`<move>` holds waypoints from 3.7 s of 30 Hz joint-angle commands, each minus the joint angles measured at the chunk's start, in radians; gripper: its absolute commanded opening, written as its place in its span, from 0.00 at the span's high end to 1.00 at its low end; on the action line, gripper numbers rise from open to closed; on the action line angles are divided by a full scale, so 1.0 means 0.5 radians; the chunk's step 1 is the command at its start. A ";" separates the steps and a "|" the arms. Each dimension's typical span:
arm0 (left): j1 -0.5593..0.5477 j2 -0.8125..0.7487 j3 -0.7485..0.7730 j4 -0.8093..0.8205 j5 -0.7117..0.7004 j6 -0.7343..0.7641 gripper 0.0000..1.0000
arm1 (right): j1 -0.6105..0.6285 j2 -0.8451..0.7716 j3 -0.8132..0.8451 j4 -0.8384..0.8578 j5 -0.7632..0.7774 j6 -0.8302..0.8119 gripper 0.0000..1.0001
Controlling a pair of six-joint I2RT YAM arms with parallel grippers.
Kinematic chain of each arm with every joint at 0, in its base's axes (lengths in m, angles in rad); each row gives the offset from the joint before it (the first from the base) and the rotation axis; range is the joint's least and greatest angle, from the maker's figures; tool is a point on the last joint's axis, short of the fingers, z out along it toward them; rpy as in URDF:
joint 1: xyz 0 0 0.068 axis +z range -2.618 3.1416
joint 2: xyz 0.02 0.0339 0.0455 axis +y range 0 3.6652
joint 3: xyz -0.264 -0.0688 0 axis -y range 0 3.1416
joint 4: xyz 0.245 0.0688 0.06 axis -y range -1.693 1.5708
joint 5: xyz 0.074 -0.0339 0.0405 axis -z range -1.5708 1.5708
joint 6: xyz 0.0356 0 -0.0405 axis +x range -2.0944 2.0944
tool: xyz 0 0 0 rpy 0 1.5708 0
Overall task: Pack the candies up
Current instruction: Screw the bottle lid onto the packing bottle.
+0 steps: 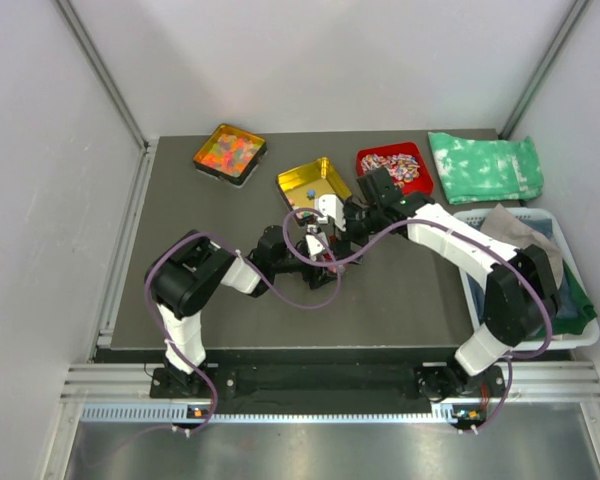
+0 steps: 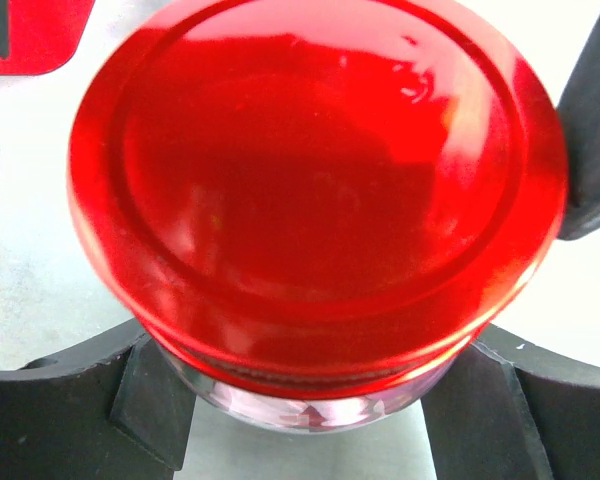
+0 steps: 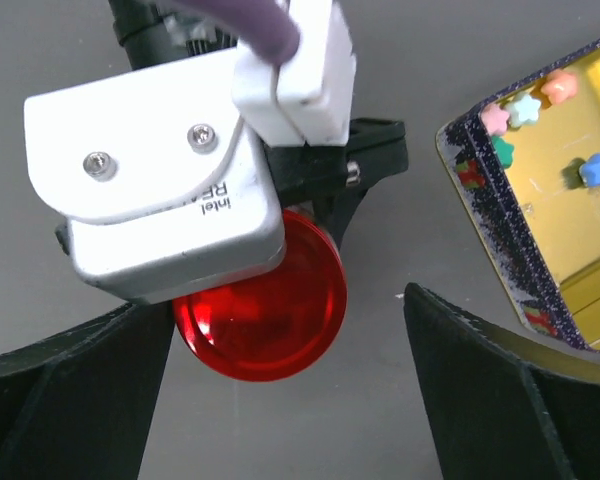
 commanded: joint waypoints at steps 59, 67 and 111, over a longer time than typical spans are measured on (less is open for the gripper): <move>-0.016 0.082 -0.006 -0.290 -0.035 0.070 0.41 | 0.211 -0.285 -0.135 0.392 0.560 0.958 0.01; -0.016 0.085 -0.003 -0.296 -0.039 0.073 0.41 | -0.013 -0.260 -0.079 0.220 0.160 0.632 0.01; -0.016 0.106 0.031 -0.351 -0.054 0.070 0.41 | 0.097 -0.411 -0.285 -0.106 0.034 -0.098 0.15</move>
